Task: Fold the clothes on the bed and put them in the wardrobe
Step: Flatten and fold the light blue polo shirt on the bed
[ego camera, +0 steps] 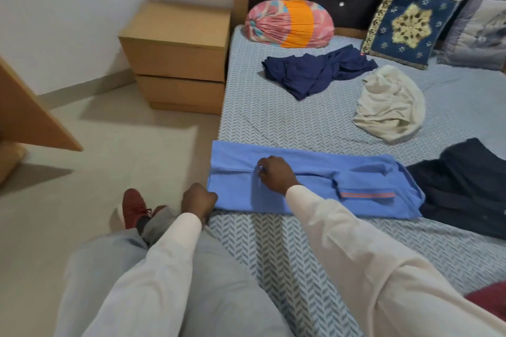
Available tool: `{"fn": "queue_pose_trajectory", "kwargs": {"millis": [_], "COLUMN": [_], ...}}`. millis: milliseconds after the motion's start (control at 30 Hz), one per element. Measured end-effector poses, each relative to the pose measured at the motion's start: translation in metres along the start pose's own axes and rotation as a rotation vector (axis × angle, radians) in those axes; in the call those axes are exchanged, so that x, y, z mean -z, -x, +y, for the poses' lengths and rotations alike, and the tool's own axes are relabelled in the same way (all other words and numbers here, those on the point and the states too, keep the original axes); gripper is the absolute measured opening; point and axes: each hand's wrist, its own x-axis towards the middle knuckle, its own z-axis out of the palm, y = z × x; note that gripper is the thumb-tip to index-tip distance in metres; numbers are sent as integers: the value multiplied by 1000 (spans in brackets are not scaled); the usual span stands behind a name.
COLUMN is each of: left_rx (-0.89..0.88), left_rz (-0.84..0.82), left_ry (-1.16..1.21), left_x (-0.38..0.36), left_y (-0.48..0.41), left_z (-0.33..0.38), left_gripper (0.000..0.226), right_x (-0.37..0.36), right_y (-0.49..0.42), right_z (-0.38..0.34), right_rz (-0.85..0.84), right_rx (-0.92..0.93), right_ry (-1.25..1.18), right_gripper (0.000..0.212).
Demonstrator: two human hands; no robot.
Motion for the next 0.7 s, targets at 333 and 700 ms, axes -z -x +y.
{"fn": "queue_pose_trajectory", "kwargs": {"millis": [333,700], "left_rx": [-182,-453], "left_rz": [-49,-40], "left_ry": [215,156], "left_x": [8,-20], "left_y": [5,21], "left_z": [-1,9], "left_gripper": [7,44], "right_x": [-14,22], "right_y": [-59,-70], "right_z": [-140,-54], "right_rz": [-186,-170], "right_rx": [-137,-430], "right_ry": [49,-793], "right_gripper": [75,41]}}
